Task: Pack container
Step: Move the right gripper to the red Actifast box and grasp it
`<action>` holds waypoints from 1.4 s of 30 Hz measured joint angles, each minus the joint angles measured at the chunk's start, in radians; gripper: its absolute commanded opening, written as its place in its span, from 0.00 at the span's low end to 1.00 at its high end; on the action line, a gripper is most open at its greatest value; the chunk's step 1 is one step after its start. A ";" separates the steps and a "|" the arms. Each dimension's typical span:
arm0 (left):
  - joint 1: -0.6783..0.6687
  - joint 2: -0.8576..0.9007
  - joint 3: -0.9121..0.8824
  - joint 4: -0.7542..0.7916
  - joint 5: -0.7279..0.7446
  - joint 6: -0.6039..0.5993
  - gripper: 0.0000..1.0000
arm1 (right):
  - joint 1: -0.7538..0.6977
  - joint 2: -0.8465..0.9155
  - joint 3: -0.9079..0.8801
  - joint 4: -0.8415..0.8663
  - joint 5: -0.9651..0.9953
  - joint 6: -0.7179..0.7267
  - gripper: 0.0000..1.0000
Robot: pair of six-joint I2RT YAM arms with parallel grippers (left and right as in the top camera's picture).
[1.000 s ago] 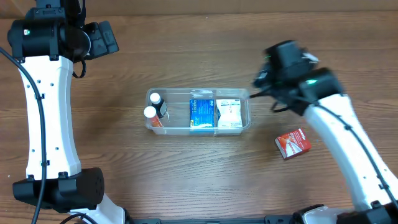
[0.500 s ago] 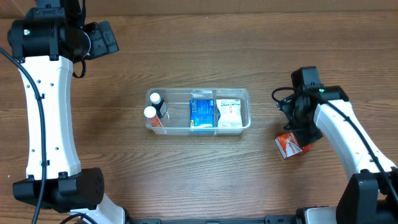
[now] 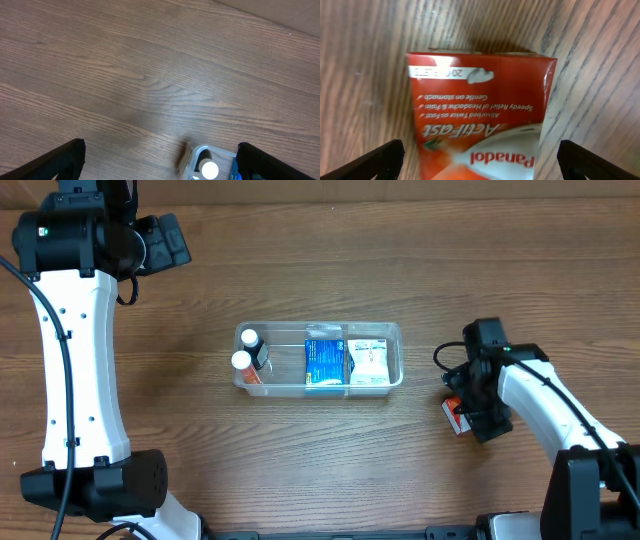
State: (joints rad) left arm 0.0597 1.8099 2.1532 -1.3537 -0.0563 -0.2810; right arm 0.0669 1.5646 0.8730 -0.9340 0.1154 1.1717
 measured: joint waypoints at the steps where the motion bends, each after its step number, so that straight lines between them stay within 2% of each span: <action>1: 0.000 0.000 0.000 0.000 0.000 0.000 0.98 | 0.000 0.000 -0.009 0.014 -0.001 0.001 1.00; 10: 0.000 0.000 0.000 0.000 0.000 0.000 0.97 | 0.000 0.000 -0.051 0.122 0.005 0.002 1.00; 26: 0.000 0.000 0.000 -0.004 0.000 0.000 0.97 | -0.001 0.048 -0.063 0.127 0.019 0.002 0.99; 30: 0.000 0.000 0.000 -0.004 0.000 0.000 0.97 | -0.001 0.048 -0.063 0.127 0.021 0.003 0.92; 34: 0.000 0.000 0.000 -0.004 0.000 0.000 0.97 | -0.001 0.048 -0.063 0.127 0.023 0.003 0.79; 42: 0.000 0.000 0.000 -0.004 0.000 0.000 0.97 | -0.001 0.048 -0.063 0.127 0.023 0.001 0.77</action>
State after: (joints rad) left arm 0.0597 1.8099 2.1532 -1.3579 -0.0563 -0.2810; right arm 0.0662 1.6131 0.8104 -0.8070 0.1387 1.1728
